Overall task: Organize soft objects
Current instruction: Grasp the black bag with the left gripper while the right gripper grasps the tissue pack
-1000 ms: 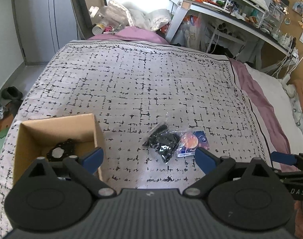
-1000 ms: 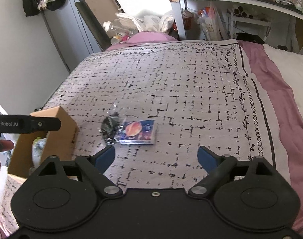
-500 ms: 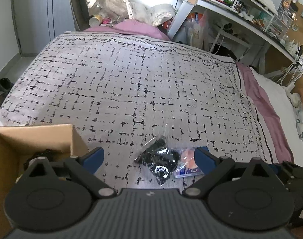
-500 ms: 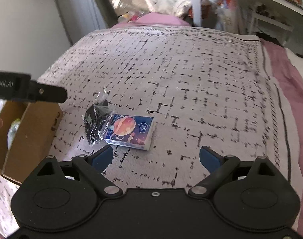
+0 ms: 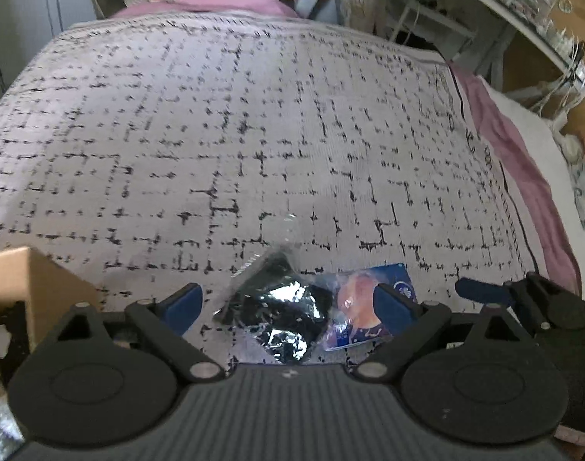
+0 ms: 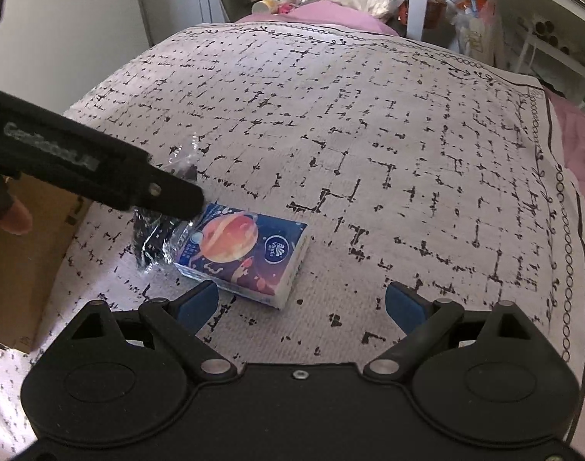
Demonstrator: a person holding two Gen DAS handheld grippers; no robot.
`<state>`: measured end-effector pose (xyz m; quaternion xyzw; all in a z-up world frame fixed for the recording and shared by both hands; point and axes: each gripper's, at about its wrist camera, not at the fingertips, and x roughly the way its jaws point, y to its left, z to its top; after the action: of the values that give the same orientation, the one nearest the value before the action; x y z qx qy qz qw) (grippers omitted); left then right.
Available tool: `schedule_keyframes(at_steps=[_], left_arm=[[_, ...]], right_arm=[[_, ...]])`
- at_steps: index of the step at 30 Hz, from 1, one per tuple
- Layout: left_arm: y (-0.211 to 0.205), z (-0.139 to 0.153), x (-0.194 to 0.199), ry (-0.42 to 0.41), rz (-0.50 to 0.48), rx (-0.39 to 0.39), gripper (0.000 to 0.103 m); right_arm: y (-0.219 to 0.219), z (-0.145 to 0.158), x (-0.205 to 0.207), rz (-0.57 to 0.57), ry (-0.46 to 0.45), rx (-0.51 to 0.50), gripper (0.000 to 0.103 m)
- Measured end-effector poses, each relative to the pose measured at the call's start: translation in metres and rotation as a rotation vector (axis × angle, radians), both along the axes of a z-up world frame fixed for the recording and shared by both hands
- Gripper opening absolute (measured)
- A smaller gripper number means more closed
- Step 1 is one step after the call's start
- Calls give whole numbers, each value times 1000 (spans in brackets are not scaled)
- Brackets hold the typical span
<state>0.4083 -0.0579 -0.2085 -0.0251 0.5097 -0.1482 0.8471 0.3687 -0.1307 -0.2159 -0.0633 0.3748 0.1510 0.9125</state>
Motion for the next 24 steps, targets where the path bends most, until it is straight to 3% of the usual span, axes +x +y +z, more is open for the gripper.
schedule_keyframes(at_steps=[6,10,16,21,24], left_arm=[[-8,-21,12,43,-20,71,95],[-2,-24,17,41,-15,47,94],[2,-23,23,45,-46,-4,68],[4,-20,26,51,-80,-11,54],[8,-18,30,66,-92,-18,49]], right_arm=[[6,-4,6,36,-22,-29,94],[15,-3,11,90,-59,-64,94],[25,-6,23,132,-70,-58,94],[33,-6,27,130,-93,-60,93],[33,-5,26,113,-93,-39,79]])
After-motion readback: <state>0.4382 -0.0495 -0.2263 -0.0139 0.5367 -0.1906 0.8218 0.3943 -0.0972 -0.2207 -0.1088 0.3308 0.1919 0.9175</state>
